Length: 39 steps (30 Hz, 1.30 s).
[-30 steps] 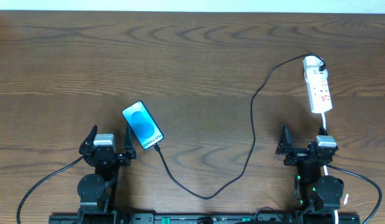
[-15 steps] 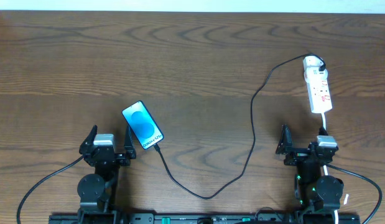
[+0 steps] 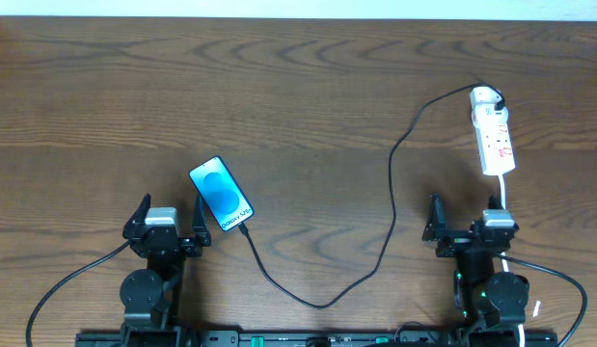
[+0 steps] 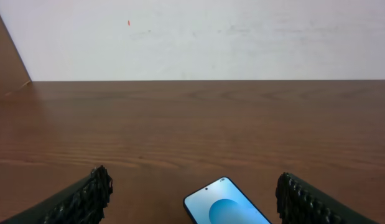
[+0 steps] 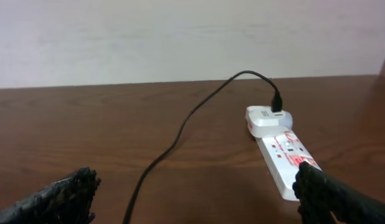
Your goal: Plug charger to phone and switch on socket
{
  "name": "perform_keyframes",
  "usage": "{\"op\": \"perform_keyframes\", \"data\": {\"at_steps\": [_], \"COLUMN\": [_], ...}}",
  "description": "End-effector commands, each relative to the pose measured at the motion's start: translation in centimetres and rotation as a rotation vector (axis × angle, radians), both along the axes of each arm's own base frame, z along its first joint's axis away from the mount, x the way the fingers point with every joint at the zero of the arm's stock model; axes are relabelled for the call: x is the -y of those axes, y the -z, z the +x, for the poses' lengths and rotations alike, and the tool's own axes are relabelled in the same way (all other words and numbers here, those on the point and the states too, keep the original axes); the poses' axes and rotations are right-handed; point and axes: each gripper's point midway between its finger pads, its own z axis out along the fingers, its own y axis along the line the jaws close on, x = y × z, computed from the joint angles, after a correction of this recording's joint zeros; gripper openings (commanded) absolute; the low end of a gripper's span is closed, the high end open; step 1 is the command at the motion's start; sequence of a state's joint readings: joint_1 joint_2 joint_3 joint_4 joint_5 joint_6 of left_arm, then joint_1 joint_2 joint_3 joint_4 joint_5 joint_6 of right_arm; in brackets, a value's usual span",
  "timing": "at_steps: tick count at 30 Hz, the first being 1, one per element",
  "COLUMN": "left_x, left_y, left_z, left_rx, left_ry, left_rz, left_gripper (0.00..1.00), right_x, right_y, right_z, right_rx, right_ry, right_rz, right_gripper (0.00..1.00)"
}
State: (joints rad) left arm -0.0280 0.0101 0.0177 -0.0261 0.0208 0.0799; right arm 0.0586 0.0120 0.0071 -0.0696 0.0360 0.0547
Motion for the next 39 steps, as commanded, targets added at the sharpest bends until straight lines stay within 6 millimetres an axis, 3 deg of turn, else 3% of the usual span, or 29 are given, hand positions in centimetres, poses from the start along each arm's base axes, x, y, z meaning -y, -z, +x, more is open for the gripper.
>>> {"op": "perform_keyframes", "data": {"at_steps": [1, 39], "left_x": [-0.32, -0.33], "left_y": [1.61, 1.61], "left_z": [-0.12, -0.12], "left_rx": [-0.052, -0.052], "left_ry": [-0.015, -0.015], "left_rz": [0.016, 0.016], "left_gripper": [0.87, 0.86], "right_x": [-0.63, -0.73], "right_y": [0.08, 0.06], "right_z": [-0.06, -0.07], "right_rx": [0.002, 0.003], "right_ry": [-0.035, -0.044], "right_rz": [-0.07, -0.072], "right_gripper": [0.99, 0.99]}}
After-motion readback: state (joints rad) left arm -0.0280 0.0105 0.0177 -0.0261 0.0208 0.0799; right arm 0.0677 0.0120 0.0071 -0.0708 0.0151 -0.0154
